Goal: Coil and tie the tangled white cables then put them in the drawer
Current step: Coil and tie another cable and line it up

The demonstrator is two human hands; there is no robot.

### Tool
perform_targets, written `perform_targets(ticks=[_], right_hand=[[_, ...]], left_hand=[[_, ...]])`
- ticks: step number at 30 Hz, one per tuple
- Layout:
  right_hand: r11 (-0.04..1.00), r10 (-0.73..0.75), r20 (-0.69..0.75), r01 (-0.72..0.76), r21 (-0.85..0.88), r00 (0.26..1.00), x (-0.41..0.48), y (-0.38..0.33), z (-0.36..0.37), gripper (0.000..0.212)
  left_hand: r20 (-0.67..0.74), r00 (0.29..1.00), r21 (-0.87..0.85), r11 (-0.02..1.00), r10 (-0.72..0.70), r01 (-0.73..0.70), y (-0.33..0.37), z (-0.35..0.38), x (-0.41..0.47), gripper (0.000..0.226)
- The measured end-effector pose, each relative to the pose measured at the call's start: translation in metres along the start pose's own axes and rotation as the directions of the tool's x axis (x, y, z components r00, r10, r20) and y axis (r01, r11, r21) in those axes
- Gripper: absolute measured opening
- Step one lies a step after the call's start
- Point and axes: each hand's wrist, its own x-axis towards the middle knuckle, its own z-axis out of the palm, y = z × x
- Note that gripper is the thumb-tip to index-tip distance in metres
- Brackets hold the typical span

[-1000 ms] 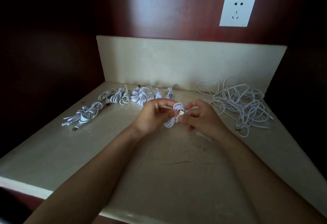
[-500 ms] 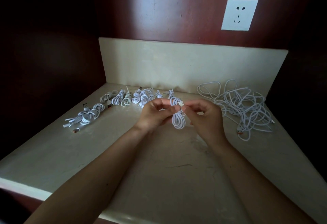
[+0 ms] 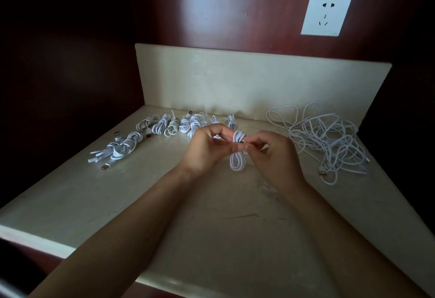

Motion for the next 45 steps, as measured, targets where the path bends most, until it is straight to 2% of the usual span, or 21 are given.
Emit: perform_targets(ticks=[3, 7, 10, 13, 17, 21, 24, 28, 30, 33, 36, 40, 43, 45], right_hand=[[0.998, 0.058, -0.022, -0.057, 0.024, 0.998, 0.002, 0.004, -0.003, 0.013], [0.966, 0.220, -0.027, -0.214, 0.148, 0.975, 0.005, 0.006, -0.005, 0.015], [0.909, 0.317, 0.006, -0.306, 0.283, 0.948, 0.005, 0.002, -0.004, 0.015], [0.810, 0.408, 0.065, -0.394, 0.434, 0.911, 0.006, -0.004, -0.006, 0.021], [0.802, 0.383, 0.127, -0.397, 0.446, 0.915, 0.005, -0.007, -0.009, 0.031], [0.743, 0.447, 0.148, -0.458, 0.488, 0.882, 0.003, -0.009, -0.013, 0.025], [0.692, 0.518, 0.141, -0.510, 0.511, 0.844, 0.002, -0.007, -0.010, 0.016], [0.638, 0.547, 0.156, -0.530, 0.559, 0.822, 0.002, -0.006, -0.009, 0.014], [0.679, 0.505, 0.156, -0.503, 0.535, 0.849, 0.002, -0.007, -0.010, 0.015], [0.794, 0.412, 0.143, -0.431, 0.428, 0.900, 0.000, -0.006, -0.010, 0.018], [0.856, 0.328, 0.135, -0.354, 0.376, 0.935, 0.000, -0.003, -0.008, 0.015], [0.836, 0.324, 0.172, -0.367, 0.408, 0.930, 0.000, -0.002, -0.002, 0.009], [0.836, 0.363, 0.169, -0.401, 0.376, 0.916, -0.001, -0.001, 0.001, 0.011], [0.842, 0.400, 0.172, -0.435, 0.318, 0.900, 0.000, -0.001, 0.000, 0.025]], left_hand=[[0.035, 0.996, 0.066, 0.994, 0.087, -0.089, -0.004, 0.003, -0.001, 0.027], [0.044, 0.989, 0.148, 0.978, 0.142, -0.147, -0.007, 0.009, -0.001, 0.036], [0.066, 0.984, 0.170, 0.970, 0.168, -0.177, -0.008, 0.010, -0.001, 0.034], [0.117, 0.971, 0.187, 0.956, 0.206, -0.226, -0.008, 0.008, -0.001, 0.032], [0.184, 0.956, 0.172, 0.950, 0.229, -0.261, -0.012, 0.007, -0.001, 0.027], [0.225, 0.936, 0.211, 0.924, 0.271, -0.319, -0.014, 0.008, 0.000, 0.039], [0.191, 0.932, 0.296, 0.888, 0.307, -0.353, -0.015, 0.010, 0.001, 0.035], [0.189, 0.923, 0.290, 0.879, 0.336, -0.380, -0.016, 0.009, 0.000, 0.034], [0.202, 0.938, 0.179, 0.931, 0.282, -0.319, -0.013, 0.009, -0.002, 0.032], [0.234, 0.956, -0.029, 0.984, 0.177, -0.175, -0.010, 0.010, -0.005, 0.027], [0.200, 0.967, -0.058, 0.987, 0.158, -0.149, -0.013, 0.011, -0.001, 0.027], [0.112, 0.984, 0.018, 0.990, 0.135, -0.138, -0.018, 0.009, 0.003, 0.029], [0.126, 0.966, 0.206, 0.946, 0.228, -0.250, -0.022, 0.006, 0.005, 0.023], [0.161, 0.945, 0.314, 0.894, 0.283, -0.321, -0.020, 0.007, 0.005, 0.023]])
